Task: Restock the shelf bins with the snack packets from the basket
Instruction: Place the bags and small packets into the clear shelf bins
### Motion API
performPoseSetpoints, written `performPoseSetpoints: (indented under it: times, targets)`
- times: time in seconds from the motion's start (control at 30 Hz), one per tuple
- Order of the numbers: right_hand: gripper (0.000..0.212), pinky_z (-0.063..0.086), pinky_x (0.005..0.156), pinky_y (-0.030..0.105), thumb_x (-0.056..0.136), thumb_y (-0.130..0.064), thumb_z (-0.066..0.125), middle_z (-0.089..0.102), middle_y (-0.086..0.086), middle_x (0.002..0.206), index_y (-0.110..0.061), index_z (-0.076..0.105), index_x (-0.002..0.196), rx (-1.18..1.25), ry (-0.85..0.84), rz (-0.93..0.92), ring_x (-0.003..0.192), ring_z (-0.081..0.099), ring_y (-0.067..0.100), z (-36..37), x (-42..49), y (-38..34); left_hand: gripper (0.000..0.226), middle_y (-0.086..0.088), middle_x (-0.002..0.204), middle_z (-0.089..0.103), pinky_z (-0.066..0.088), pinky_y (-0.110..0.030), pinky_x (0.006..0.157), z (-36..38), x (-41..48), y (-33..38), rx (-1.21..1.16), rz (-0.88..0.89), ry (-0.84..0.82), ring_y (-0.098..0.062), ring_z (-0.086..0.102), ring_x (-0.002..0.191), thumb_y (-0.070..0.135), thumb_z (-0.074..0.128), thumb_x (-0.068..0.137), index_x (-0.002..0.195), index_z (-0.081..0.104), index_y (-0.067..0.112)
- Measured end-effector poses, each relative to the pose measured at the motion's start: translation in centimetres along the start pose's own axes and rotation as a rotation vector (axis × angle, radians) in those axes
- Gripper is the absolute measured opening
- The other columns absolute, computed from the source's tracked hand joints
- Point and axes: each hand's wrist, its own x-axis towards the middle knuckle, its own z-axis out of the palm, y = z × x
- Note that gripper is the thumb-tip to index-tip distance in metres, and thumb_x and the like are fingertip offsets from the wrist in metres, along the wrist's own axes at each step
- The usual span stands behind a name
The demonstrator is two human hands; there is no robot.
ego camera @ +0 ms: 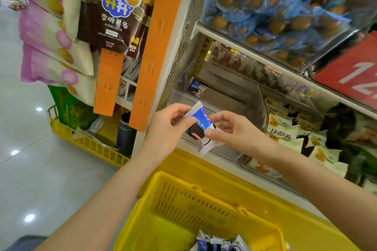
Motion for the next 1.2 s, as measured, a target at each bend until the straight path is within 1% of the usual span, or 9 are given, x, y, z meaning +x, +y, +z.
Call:
performPoseSetpoints:
  times: [0.07,0.2,0.27,0.33,0.4,0.53,0.73,1.0,1.2]
  targets:
    - [0.019,0.052,0.083,0.027,0.079,-0.031,0.071,0.070,-0.008,0.094,-0.031,0.061,0.094,0.033,0.008,-0.017,0.088,0.065,0.009,0.0,0.1,0.1,0.022,0.011,0.095,0.065,0.053,-0.017,0.074,0.7,0.4,0.0,0.036,0.042,-0.017,-0.001,0.062,0.093,0.012,0.062,0.086,0.098,0.059,0.031]
    - [0.017,0.052,0.070,0.015,0.081,-0.028,0.069,0.072,-0.007,0.092,-0.027,0.065,0.097,0.078,0.095,-0.022,0.079,0.066,0.002,-1.8,1.7,0.4,0.019,0.013,0.098,0.063,0.045,-0.009,0.076,1.0,2.3,0.0,0.238,0.180,0.022,0.004,0.057,0.090,0.015,0.059,0.089,0.106,0.061,0.024]
    - [0.015,0.051,0.066,0.012,0.084,-0.030,0.067,0.070,-0.008,0.093,-0.029,0.062,0.098,0.061,0.238,-0.014,0.076,0.065,-0.001,-3.0,3.6,0.7,0.026,0.009,0.109,0.061,0.045,-0.020,0.089,0.6,3.5,-0.3,0.435,0.263,0.016,-0.003,0.054,0.101,0.018,0.056,0.091,0.117,0.058,0.020]
    - [0.022,0.044,0.064,0.013,0.086,-0.030,0.065,0.066,-0.005,0.099,-0.023,0.061,0.107,-0.066,0.409,0.000,0.081,0.061,0.006,-4.2,6.2,1.6,0.032,0.007,0.118,0.058,0.041,-0.031,0.098,0.1,4.6,-0.9,0.611,0.282,-0.016,-0.011,0.050,0.111,0.024,0.054,0.092,0.124,0.053,0.022]
    - [0.031,0.039,0.064,0.015,0.087,-0.032,0.063,0.063,0.001,0.103,-0.016,0.061,0.114,-0.229,0.494,0.024,0.087,0.057,0.014,-5.1,8.9,2.5,0.032,0.006,0.120,0.057,0.038,-0.030,0.098,-0.4,5.1,-1.8,0.748,0.285,-0.069,-0.013,0.049,0.113,0.030,0.050,0.093,0.123,0.052,0.022]
    - [0.038,0.041,0.077,0.029,0.091,-0.032,0.056,0.063,0.013,0.113,-0.008,0.058,0.121,-0.496,0.414,0.125,0.097,0.058,0.024,-5.5,14.7,4.8,0.027,0.009,0.106,0.059,0.023,-0.020,0.092,-0.5,5.0,-3.6,0.938,0.377,-0.175,-0.008,0.050,0.102,0.034,0.035,0.098,0.110,0.056,0.023]
    - [0.041,0.046,0.093,0.038,0.092,-0.029,0.057,0.056,0.015,0.124,-0.008,0.051,0.127,-0.631,0.342,0.187,0.109,0.055,0.029,-4.9,21.5,7.9,0.029,0.005,0.097,0.064,0.023,-0.023,0.086,-0.8,5.5,-4.2,0.928,0.420,-0.176,-0.010,0.053,0.091,0.031,0.034,0.099,0.102,0.060,0.020]
    - [0.036,0.044,0.095,0.040,0.090,-0.020,0.060,0.057,0.014,0.121,-0.009,0.052,0.123,-0.545,0.303,0.183,0.108,0.055,0.029,-4.8,24.8,9.6,0.032,0.006,0.086,0.066,0.027,-0.023,0.080,-1.4,6.1,-4.7,0.890,0.470,-0.232,-0.011,0.056,0.081,0.029,0.034,0.096,0.094,0.064,0.019]
    - [0.029,0.038,0.074,0.031,0.091,-0.023,0.057,0.062,0.016,0.113,-0.010,0.061,0.117,-0.789,0.393,0.126,0.098,0.057,0.030,-4.5,25.1,9.4,0.031,0.006,0.085,0.065,0.027,-0.024,0.078,-1.4,6.3,-4.9,0.918,0.470,-0.239,-0.012,0.055,0.079,0.029,0.034,0.096,0.094,0.063,0.019]
